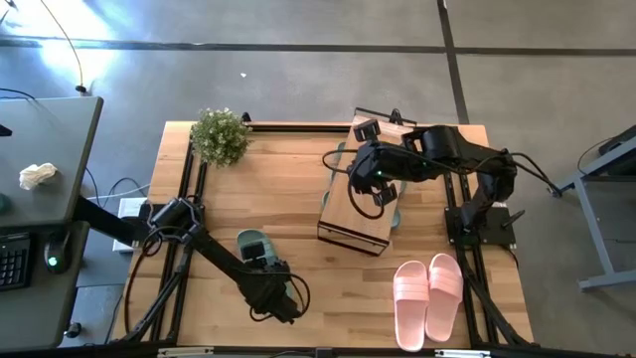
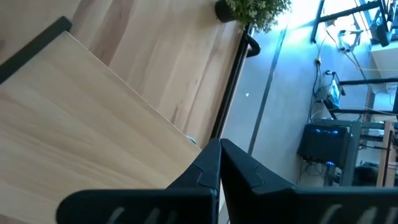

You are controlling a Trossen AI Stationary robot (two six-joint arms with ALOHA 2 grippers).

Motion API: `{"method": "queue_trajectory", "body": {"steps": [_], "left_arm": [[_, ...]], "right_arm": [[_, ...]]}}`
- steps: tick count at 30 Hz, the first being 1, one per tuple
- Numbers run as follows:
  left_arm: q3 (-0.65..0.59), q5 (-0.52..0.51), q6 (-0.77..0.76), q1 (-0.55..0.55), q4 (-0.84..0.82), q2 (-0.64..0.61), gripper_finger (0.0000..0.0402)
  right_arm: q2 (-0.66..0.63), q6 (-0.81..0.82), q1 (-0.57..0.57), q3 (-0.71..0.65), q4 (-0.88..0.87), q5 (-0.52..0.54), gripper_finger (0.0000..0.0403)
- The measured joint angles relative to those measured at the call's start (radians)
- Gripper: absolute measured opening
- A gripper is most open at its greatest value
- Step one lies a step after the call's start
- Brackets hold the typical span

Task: Pick and place slides into the shelf
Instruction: Put the green slide under the shelf

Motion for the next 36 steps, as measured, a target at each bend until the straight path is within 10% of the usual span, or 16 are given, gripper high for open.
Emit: {"method": "queue_trajectory", "body": {"steps": [21, 36], "left_arm": [[0.000, -0.029, 0.089, 0.006, 0.009, 0.000, 0.0106], [0.000, 0.051, 0.063, 0.006, -0.039, 0.000, 0.0138]], "right_arm": [[-0.013, -0.055, -0.029, 0.003, -0.030, 0.056, 0.0000], [-0.356, 0.159, -0.074, -0.024, -0.013, -0.151, 0.0000]]}}
